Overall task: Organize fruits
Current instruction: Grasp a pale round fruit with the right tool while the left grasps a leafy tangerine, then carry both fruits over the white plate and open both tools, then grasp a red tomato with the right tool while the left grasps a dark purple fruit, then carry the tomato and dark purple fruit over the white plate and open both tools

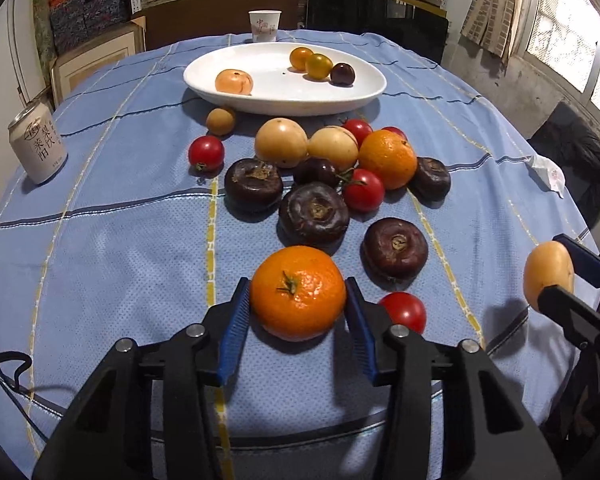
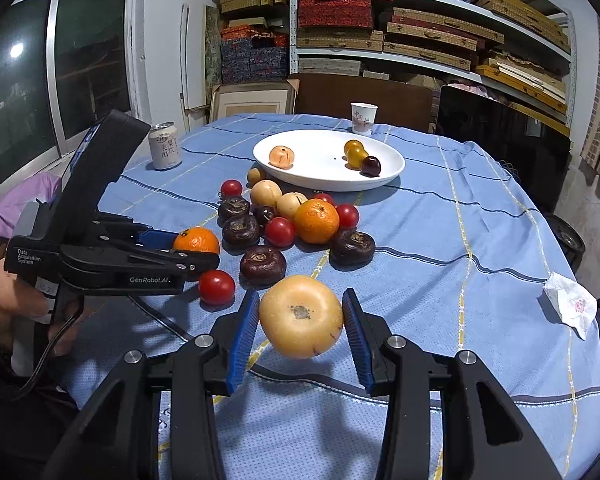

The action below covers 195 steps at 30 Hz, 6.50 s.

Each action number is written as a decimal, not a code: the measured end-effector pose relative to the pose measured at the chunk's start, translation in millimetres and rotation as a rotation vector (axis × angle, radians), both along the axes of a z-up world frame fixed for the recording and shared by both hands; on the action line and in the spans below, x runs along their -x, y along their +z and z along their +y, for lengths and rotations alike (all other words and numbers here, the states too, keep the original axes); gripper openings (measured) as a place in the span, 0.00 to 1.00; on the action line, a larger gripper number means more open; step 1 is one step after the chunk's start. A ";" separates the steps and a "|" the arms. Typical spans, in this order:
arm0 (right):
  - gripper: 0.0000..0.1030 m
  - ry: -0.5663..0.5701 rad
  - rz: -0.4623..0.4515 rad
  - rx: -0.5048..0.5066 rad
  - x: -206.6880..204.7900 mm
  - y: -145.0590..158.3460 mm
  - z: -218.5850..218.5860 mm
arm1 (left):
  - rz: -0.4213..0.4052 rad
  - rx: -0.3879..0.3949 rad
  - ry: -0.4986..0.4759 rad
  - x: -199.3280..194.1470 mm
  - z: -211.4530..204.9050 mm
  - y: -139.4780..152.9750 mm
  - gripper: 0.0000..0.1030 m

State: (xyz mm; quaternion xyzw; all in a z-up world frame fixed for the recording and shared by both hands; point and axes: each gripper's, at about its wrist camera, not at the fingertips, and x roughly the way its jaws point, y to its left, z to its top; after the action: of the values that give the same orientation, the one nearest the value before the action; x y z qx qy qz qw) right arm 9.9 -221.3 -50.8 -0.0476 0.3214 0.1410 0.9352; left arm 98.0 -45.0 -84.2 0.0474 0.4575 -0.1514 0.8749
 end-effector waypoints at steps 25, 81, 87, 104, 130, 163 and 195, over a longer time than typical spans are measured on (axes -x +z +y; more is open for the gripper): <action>0.42 -0.012 0.000 -0.006 -4.2 0.6 0.7 | -0.146 0.040 0.052 36.7 32.5 50.7 0.44; 0.55 0.035 -0.011 0.056 -190.5 48.8 -13.7 | -0.142 0.146 0.115 -171.7 25.2 99.7 0.83; 0.55 0.101 0.086 0.002 -98.5 25.7 -2.7 | -0.182 0.104 0.046 -75.2 38.3 96.4 0.87; 0.30 0.152 0.184 0.045 -57.4 -33.0 73.6 | -0.126 0.101 0.153 7.4 76.1 50.7 0.87; 0.30 0.040 0.103 0.078 3.3 -20.5 -10.7 | -0.027 -0.052 -0.097 -7.8 -71.0 -6.6 0.47; 0.30 -0.067 0.065 0.025 -6.9 -2.9 -33.3 | -0.197 0.086 0.042 29.4 18.9 75.0 0.41; 0.30 0.047 0.004 0.023 -256.8 39.3 18.5 | -0.050 0.119 0.149 -259.2 0.2 81.1 0.41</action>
State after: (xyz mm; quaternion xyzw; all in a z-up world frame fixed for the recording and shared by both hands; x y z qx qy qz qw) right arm 266.7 -202.8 -11.5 -0.0658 0.3235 0.1590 0.9305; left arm 357.2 -44.8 -3.1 -0.0349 0.4279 -0.1115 0.8962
